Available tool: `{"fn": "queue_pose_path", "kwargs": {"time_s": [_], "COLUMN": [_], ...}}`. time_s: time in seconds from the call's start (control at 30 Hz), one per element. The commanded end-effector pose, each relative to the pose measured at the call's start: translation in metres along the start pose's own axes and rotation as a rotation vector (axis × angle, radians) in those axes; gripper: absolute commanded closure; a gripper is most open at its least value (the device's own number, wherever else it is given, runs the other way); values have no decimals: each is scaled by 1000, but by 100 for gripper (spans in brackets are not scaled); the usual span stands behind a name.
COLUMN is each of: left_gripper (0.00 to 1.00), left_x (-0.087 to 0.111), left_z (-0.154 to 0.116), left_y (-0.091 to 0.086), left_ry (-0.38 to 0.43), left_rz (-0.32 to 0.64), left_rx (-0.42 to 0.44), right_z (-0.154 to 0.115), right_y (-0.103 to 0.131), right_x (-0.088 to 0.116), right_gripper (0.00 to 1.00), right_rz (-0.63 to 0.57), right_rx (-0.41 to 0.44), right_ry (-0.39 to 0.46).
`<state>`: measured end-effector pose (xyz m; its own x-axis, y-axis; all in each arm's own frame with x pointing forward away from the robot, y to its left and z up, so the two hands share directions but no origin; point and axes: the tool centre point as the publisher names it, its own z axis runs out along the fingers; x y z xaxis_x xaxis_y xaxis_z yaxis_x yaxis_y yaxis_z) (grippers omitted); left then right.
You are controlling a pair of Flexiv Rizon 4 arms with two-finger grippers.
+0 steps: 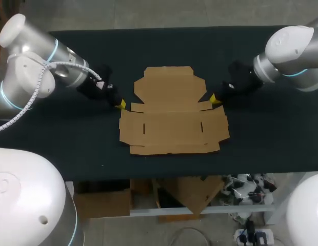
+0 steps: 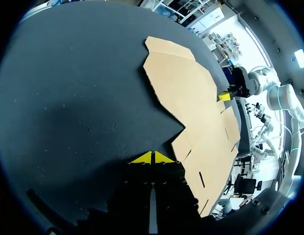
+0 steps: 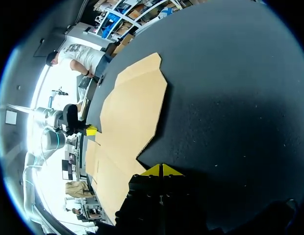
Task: Assemble the packaging by folding the flat box into shape, placing the metal phone stand inside, and closing the box properly
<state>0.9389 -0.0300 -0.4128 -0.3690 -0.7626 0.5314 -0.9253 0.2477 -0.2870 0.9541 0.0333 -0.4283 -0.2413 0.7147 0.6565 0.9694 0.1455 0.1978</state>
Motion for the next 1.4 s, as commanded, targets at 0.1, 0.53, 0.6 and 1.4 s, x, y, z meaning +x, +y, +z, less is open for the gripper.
{"fn": "queue_pose_path", "kwargs": {"time_s": [0.1,0.53,0.6,1.4], "left_gripper": [100,100,100,100], "left_x": [7,0,-1,3], "left_z": [3,14,16,21], "left_y": [5,4,3,5], "left_ry": [-20,-16,-14,36], "left_rz": [-2,-38,-41,-43], "left_rx": [8,5,3,7], "right_z": [0,2,3,3], "right_y": [2,3,3,0], "right_x": [-1,-1,0,6], "right_gripper": [100,100,100,100], "right_rz": [-1,-1,0,10], "right_rx": [6,9,9,-13], "right_ry": [8,11,12,17]}}
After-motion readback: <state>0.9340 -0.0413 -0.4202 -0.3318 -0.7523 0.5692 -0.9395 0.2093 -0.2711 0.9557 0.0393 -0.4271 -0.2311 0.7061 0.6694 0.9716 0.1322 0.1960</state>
